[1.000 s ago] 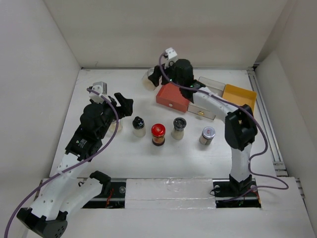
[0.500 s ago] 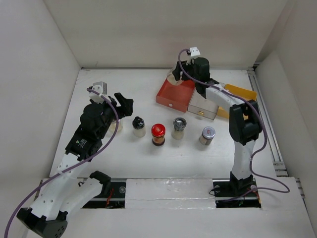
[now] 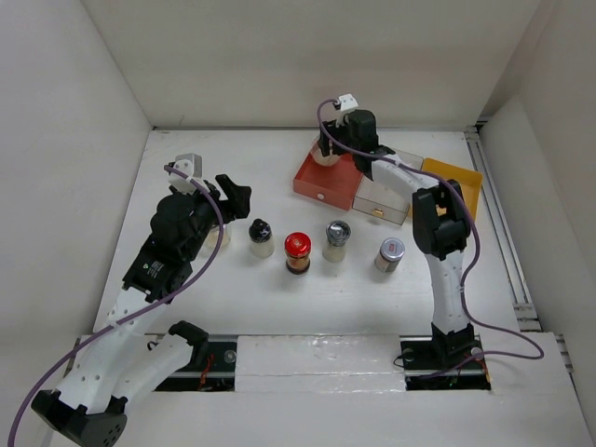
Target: Organize the condiment bottles
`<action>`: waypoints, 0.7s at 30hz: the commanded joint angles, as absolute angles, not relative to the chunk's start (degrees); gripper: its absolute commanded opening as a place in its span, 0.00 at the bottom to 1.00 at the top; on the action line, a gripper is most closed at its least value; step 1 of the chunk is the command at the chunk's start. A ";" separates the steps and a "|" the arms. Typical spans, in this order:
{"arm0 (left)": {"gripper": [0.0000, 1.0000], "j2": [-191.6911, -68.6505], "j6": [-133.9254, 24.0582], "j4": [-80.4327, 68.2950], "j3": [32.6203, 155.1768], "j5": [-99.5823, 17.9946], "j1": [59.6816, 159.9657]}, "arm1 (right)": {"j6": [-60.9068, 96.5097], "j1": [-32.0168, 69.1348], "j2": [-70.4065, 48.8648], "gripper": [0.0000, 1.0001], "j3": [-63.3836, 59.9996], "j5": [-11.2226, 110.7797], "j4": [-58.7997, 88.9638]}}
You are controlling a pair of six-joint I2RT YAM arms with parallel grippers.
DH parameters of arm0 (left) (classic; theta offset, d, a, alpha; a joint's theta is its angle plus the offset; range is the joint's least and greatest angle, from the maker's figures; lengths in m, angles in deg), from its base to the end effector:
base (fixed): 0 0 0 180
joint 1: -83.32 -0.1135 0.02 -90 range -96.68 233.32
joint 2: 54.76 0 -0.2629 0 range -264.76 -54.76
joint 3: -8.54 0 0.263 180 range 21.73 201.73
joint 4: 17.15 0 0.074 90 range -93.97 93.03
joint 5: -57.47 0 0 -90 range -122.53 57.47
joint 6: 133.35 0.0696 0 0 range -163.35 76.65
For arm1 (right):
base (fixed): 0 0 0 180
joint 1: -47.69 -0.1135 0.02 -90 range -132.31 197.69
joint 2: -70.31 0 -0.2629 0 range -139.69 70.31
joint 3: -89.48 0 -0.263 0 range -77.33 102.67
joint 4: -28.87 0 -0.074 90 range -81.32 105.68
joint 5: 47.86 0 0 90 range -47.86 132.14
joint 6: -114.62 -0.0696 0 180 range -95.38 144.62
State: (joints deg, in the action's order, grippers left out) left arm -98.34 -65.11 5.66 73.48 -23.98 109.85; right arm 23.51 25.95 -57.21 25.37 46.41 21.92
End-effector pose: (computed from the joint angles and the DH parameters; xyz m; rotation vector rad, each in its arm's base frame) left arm 0.1990 -0.0878 0.3869 -0.0505 1.6210 -0.5348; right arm 0.5309 0.2173 0.2233 -0.3919 1.8680 0.3414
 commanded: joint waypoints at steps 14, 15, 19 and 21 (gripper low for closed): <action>0.75 -98.53 -64.36 3.15 73.58 -24.62 109.69 | 26.90 24.13 -55.65 0.86 27.80 44.16 25.35; 0.75 -98.53 -64.36 3.15 73.58 -24.62 109.69 | 26.90 24.13 -54.68 0.88 27.79 44.16 25.35; 0.75 -98.53 -64.36 3.15 73.58 -24.62 109.69 | 26.90 24.13 -51.17 0.91 26.04 43.54 24.82; 0.75 -98.53 -64.36 3.15 73.58 -24.62 109.69 | 26.90 24.13 -47.49 0.93 24.02 44.16 24.82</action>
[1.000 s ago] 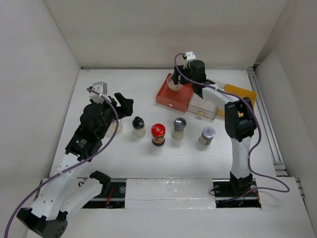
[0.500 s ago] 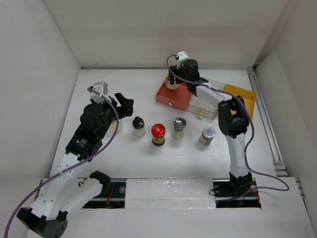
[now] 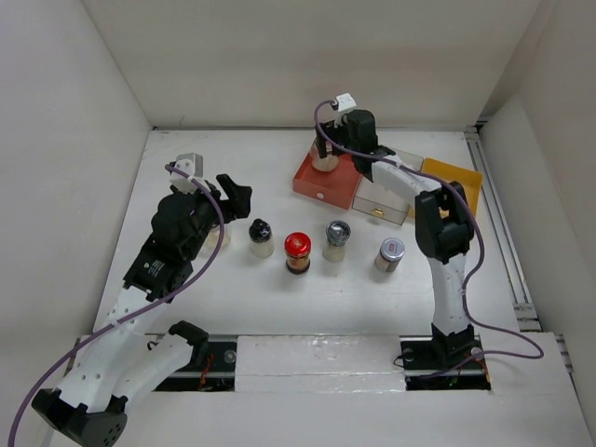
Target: Organize the condiment bottles
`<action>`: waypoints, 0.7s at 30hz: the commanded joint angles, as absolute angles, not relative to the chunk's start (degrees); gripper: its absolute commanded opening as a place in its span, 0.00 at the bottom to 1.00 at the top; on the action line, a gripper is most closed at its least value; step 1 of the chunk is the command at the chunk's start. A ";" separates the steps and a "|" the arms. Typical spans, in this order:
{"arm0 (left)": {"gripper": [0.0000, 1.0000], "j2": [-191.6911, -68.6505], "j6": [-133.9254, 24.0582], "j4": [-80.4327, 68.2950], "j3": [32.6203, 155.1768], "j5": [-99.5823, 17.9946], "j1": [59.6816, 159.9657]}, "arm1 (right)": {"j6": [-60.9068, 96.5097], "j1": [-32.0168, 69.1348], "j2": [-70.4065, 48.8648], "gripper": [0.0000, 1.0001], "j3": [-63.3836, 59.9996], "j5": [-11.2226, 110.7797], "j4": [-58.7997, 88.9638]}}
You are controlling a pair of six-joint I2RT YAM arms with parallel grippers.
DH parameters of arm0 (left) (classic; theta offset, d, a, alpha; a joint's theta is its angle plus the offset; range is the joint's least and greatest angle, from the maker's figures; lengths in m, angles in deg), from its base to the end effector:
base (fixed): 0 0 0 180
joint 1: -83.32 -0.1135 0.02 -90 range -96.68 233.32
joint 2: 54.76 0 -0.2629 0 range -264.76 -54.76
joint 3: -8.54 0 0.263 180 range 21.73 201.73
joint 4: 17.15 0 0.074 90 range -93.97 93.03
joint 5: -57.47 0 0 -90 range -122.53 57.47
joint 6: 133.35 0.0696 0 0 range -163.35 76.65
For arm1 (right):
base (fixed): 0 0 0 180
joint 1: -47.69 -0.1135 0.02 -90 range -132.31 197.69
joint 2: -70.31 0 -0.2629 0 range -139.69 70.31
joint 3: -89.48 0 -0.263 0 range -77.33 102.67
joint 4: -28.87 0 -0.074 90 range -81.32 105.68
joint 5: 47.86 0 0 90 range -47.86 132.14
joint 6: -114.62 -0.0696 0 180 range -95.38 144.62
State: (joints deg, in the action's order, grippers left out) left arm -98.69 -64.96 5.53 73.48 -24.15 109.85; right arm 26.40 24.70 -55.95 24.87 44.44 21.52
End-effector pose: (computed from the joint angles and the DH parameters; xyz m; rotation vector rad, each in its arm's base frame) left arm 0.2004 -0.0887 0.3860 -0.0457 1.6250 -0.5339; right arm 0.5237 0.2252 0.2310 -0.4342 1.8486 0.2903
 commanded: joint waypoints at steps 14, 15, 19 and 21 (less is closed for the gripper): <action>0.78 -85.01 -70.86 2.81 70.60 -5.11 109.69 | 29.98 5.33 -34.29 0.48 10.23 62.08 22.97; 0.79 -84.30 -70.86 2.80 69.99 -5.11 109.69 | 29.28 4.63 -34.28 0.63 8.91 62.09 22.97; 0.81 -84.64 -70.86 2.01 69.98 -5.19 109.69 | 28.75 1.72 -32.96 1.00 4.59 63.23 20.70; 0.81 -86.22 -70.86 2.71 70.60 -6.07 109.69 | 28.75 0.84 -32.35 1.00 4.07 61.31 18.59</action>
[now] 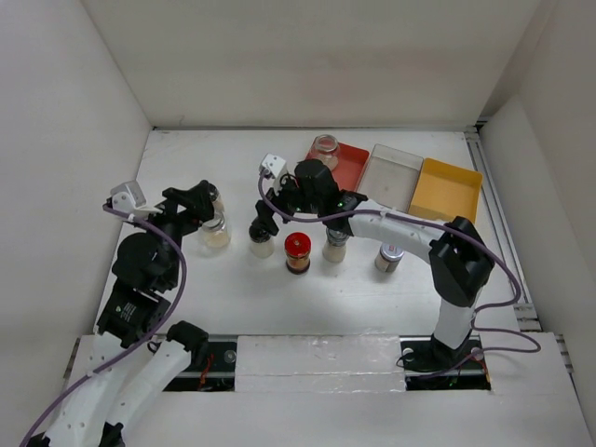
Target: Organize the condiment bottles
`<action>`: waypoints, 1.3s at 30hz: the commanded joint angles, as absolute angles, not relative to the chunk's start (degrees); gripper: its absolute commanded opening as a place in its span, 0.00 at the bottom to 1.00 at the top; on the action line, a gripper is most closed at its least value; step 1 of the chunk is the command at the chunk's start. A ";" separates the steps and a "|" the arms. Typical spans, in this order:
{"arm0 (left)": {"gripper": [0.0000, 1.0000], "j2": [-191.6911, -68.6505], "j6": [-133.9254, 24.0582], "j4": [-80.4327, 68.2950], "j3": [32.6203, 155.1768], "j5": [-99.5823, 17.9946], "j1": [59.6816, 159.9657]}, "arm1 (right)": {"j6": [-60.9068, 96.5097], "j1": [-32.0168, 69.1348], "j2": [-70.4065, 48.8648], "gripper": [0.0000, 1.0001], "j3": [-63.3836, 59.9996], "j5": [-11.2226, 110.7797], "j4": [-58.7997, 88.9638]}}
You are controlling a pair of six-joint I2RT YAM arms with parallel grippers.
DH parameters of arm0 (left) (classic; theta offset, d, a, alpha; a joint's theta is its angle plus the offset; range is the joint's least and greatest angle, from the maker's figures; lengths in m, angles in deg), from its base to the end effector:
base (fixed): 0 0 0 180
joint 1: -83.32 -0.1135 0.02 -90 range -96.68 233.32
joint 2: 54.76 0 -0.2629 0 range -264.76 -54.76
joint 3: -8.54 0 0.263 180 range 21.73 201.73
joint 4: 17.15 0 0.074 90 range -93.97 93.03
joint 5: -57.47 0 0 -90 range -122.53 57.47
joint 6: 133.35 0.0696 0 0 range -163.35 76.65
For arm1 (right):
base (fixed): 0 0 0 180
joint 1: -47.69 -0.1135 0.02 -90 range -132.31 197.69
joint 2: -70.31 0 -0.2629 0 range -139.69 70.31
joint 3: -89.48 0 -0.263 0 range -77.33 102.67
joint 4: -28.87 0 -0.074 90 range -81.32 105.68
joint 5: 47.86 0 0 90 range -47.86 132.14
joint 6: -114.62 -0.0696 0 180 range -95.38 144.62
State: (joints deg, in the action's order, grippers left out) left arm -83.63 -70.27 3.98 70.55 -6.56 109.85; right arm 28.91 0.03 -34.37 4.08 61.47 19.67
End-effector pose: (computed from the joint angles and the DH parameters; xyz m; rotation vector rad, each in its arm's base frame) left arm 0.1421 -0.0369 0.4126 -0.3877 1.3437 -0.4701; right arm 0.3045 0.3684 0.2757 -1.0724 1.6598 0.8249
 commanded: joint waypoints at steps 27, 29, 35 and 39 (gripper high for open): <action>0.81 -80.27 -73.06 4.30 70.42 1.74 109.69 | 32.70 -7.07 -47.53 1.00 24.24 58.13 16.64; 0.81 -79.12 -73.06 3.60 69.81 1.74 109.69 | 32.70 -7.07 -52.89 1.00 28.04 59.36 16.12; 0.82 -78.93 -72.53 2.89 69.28 0.96 109.69 | 32.70 -8.21 -66.34 1.00 46.06 60.68 7.61; 0.82 -80.07 -72.01 2.89 69.81 -0.27 109.69 | 32.70 -8.83 -69.52 1.00 50.82 60.07 5.14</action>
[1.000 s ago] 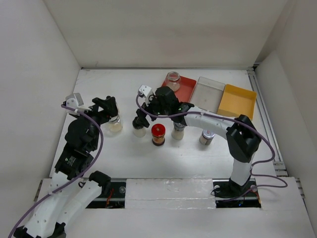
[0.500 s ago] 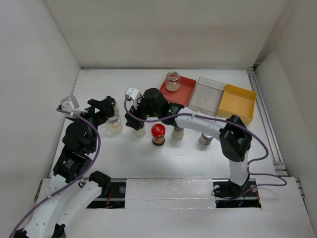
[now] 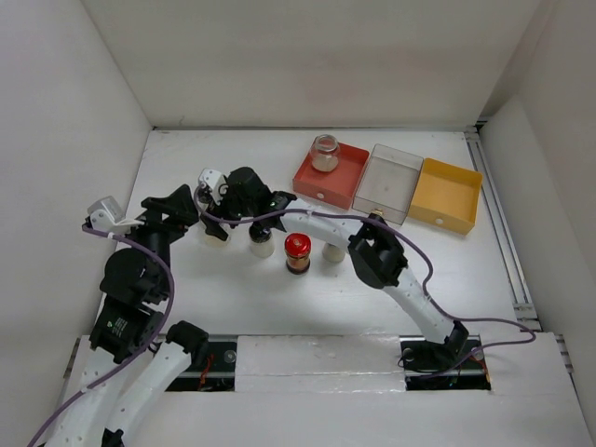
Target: Organize the condiment bottles
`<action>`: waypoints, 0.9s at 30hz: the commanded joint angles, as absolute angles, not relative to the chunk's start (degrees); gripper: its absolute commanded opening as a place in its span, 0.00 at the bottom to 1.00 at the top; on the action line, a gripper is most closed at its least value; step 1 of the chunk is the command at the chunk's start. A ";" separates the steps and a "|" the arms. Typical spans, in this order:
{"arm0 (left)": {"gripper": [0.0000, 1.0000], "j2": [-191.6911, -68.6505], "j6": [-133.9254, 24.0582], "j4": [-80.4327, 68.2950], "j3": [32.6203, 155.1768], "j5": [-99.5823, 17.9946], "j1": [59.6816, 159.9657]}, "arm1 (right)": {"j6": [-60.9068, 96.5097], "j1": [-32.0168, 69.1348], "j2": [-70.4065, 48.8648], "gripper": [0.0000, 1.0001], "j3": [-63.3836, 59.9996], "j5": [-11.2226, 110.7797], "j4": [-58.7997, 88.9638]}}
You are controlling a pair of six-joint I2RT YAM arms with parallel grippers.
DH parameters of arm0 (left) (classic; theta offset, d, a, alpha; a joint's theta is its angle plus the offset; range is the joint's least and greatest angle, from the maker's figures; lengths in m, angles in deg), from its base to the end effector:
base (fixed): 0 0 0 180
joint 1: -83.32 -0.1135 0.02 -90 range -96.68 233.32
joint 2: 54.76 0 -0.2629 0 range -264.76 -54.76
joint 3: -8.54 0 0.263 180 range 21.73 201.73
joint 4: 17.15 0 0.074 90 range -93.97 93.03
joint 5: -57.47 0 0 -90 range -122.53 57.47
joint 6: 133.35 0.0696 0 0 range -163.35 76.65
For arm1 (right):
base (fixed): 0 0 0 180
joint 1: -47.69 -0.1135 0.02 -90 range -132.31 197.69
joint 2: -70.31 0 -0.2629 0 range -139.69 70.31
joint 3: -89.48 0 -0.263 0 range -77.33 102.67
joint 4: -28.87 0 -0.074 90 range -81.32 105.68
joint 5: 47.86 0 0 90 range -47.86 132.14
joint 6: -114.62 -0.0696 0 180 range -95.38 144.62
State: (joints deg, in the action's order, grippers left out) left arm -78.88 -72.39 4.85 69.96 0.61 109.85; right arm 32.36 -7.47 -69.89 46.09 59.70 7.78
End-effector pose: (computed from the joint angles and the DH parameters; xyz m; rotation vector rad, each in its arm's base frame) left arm 0.1215 -0.0182 0.4152 -0.5222 1.2573 -0.4409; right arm 0.3324 0.5143 0.2067 -1.2547 1.6587 0.8261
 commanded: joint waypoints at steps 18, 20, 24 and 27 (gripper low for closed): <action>0.82 -80.60 -70.95 2.36 69.81 -2.39 109.69 | 28.67 -9.88 -65.76 0.54 41.87 60.67 17.15; 0.82 -80.60 -70.95 2.36 69.81 -1.78 109.69 | 27.70 -9.88 -59.02 0.54 35.83 62.52 22.07; 0.82 -79.38 -70.95 2.89 70.33 0.42 109.69 | 25.94 -7.51 -50.04 0.54 30.60 64.64 34.73; 0.81 -77.62 -70.95 2.19 69.11 1.13 109.69 | 21.13 -2.26 -46.16 0.53 31.13 69.62 38.15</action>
